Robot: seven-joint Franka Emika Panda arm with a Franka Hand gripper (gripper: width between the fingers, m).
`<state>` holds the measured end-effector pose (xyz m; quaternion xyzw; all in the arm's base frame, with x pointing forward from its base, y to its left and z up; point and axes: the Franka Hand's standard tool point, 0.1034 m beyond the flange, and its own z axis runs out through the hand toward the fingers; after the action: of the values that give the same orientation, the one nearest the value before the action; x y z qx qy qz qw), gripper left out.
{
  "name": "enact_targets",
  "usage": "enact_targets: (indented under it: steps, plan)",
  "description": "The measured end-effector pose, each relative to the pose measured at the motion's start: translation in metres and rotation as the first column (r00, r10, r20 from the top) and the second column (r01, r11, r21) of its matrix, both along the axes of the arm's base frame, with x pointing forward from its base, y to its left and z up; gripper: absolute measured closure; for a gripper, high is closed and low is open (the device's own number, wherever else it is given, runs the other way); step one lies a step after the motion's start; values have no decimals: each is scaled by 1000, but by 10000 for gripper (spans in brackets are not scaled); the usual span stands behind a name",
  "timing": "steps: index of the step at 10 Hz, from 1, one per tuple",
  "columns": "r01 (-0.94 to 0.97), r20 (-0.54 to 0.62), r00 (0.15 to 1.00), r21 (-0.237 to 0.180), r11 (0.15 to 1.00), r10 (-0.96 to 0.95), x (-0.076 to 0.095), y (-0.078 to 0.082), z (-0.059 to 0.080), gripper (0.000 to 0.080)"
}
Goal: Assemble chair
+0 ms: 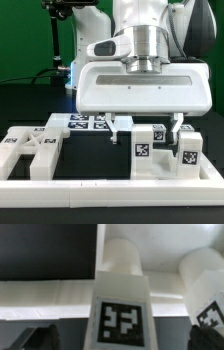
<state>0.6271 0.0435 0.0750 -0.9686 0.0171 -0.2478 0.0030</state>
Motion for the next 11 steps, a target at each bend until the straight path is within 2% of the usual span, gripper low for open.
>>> enact_targets:
  steps: [1, 2, 3, 6, 7, 8, 11]
  plan:
    - [12, -34, 999, 25, 1000, -11, 2, -2, 12, 151]
    - [37, -108, 994, 68, 997, -29, 3, 0, 18, 151]
    - [50, -128, 991, 79, 996, -39, 8, -2, 19, 151]
    - [77, -346, 938, 125, 989, -29, 5, -6, 5, 151]
    - [81, -424, 906, 136, 987, -16, 10, -11, 4, 151]
    - [104, -455, 890, 130, 986, -34, 12, -8, 3, 151]
    - [184, -468, 877, 123, 975, -107, 12, -6, 2, 164]
